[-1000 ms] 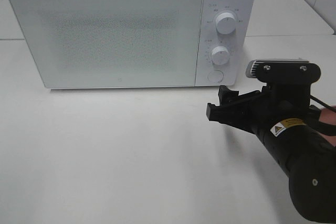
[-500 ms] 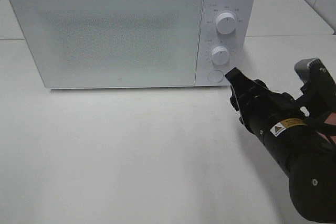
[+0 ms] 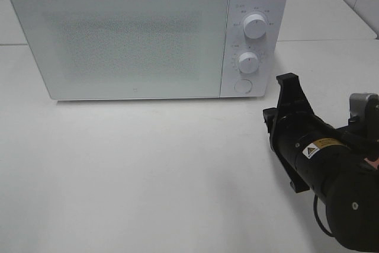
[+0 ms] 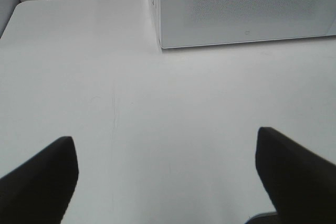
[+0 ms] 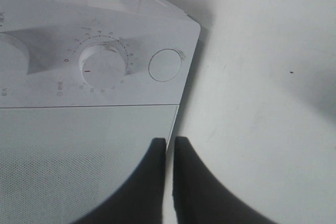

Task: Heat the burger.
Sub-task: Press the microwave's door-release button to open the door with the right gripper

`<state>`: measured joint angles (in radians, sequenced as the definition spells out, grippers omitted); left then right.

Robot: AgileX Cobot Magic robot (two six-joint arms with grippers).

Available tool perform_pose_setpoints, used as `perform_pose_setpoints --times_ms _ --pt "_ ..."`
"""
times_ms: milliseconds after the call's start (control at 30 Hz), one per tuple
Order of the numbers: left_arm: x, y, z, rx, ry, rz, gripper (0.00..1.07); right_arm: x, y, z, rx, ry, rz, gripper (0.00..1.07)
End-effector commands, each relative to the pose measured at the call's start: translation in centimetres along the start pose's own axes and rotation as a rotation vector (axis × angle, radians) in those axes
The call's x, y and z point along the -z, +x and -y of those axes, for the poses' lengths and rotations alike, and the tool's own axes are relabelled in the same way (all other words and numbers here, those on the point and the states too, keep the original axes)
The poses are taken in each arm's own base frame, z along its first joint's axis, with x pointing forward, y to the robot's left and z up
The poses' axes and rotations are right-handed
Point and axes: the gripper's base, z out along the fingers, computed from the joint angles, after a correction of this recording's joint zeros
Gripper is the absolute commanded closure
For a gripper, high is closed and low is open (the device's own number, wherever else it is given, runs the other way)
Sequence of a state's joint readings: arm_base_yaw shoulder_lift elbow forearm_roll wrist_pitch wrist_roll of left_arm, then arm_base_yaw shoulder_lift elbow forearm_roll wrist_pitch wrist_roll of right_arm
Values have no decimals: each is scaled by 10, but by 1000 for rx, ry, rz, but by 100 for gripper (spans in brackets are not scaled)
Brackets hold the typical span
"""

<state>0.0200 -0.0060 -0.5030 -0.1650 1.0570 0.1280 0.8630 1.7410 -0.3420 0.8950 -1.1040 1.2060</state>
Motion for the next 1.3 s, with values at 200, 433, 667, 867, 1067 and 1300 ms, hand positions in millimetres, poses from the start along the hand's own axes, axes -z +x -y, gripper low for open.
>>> perform_pose_setpoints --times_ms 200,433,667,867,1067,1300 --pt "3 1 1 2 3 39 23 0 4 1 -88 32 -24 107" --pt "3 1 1 2 3 39 23 -2 1 -1 -99 17 -2 107" --pt "3 1 1 2 3 39 23 -16 -4 -13 -117 -7 3 107" --pt "3 1 1 1 3 39 23 -36 -2 -19 -99 3 -11 107" --pt "3 1 1 1 3 39 23 -54 8 -12 -144 12 -7 107" --pt "3 1 1 2 3 39 23 -71 18 -5 -154 23 -6 107"
